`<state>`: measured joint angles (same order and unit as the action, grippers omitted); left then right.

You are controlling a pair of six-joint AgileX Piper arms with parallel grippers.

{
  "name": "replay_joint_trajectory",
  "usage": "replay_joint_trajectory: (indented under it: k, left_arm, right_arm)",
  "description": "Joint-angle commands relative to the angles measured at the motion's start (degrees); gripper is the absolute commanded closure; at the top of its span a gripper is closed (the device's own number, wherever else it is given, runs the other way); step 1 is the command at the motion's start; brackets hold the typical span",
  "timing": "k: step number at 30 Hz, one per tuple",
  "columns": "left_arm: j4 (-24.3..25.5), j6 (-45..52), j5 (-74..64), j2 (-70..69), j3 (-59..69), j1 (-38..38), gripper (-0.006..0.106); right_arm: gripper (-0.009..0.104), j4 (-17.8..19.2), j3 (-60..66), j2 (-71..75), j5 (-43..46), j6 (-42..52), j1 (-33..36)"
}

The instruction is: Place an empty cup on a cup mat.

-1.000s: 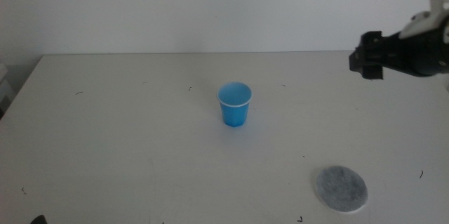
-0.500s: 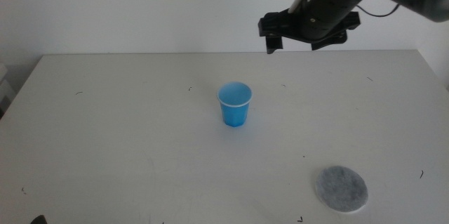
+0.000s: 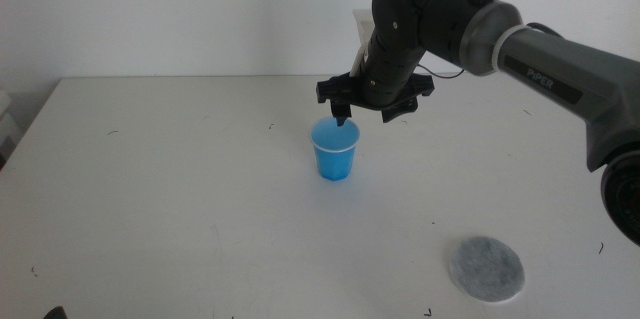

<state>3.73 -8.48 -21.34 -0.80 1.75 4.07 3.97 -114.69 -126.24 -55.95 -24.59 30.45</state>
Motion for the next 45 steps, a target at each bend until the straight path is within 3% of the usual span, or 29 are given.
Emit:
replay_joint_trajectory:
  k: [1,7,10,16,19,25,40,45]
  left_arm:
    - [0.0,-0.6,3.8,-0.2,-0.3,-0.1,-0.005]
    - [0.0,-0.6,3.8,-0.2,-0.3,-0.1,-0.005]
    - [0.0,-0.6,3.8,-0.2,-0.3,-0.1,-0.005]
    - [0.0,-0.6,3.8,-0.2,-0.3,-0.1,-0.005]
    - [0.0,-0.6,3.8,-0.2,-0.3,-0.1,-0.005]
    - [0.0,-0.6,3.8,-0.2,-0.3,-0.1,-0.005]
    - [0.0,-0.6,3.8,-0.2,-0.3,-0.1,-0.005]
    - [0.0,-0.6,3.8,-0.2,-0.3,-0.1,-0.005]
  right_arm:
    - [0.039,-0.1,-2.0,2.3,1.7,0.3,0.0]
    - [0.040,-0.7,-2.0,-0.1,1.8,0.3,0.0]
    - [0.048,-0.7,-2.0,-0.9,2.0,0.3,0.0]
    - [0.073,-0.6,-2.0,-1.6,2.3,0.3,0.1]
    - [0.096,0.0,-2.0,-1.0,2.4,1.0,0.1]
    - [0.096,1.2,3.0,6.0,2.6,2.9,1.4]
    - [0.096,2.1,41.5,43.7,9.6,1.3,0.4]
    - [0.096,2.3,52.0,50.9,10.8,-0.8,-3.9]
